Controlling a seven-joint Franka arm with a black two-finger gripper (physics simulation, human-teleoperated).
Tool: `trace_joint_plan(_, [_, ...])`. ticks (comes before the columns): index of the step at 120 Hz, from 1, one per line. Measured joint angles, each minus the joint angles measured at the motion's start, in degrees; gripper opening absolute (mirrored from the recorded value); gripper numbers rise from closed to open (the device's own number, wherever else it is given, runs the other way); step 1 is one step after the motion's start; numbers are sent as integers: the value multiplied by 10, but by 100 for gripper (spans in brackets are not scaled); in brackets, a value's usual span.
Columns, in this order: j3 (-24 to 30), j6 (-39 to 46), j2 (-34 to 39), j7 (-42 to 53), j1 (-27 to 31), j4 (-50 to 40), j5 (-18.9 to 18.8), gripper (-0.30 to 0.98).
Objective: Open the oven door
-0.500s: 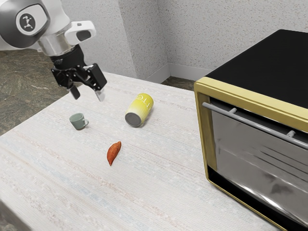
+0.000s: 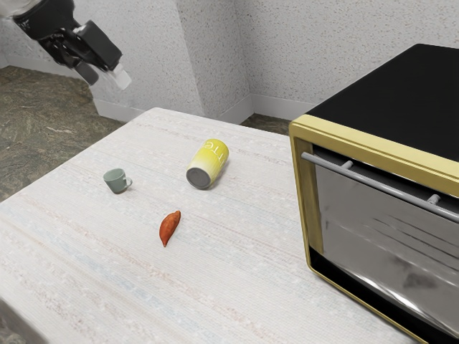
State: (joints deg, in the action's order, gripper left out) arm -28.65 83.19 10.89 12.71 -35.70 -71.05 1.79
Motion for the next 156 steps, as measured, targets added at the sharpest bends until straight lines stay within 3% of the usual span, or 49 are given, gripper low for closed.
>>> trace_joint_plan(6, [57,-10,13,48,-15,-18,-20,68])
trace_joint_plan(19, [155,47,102,154,-22,-172,-65,68])
trace_joint_plan(31, [210,126,127,242,-23,-270,-91,69])
trace_joint_plan(40, [230,178,113,298,-24,-292,-100,69])
trace_joint_plan(91, [237,298,-44,497,-19,-220,-105,69])
trace_joint_plan(138, [208,318,-80,578,-13,-215,-80,69])
trace_joint_plan(150, [217,321,-90,592,-2,-211,-78,79])
trace_joint_plan(156, [212,322,-96,598,-5,-208,-77,75])
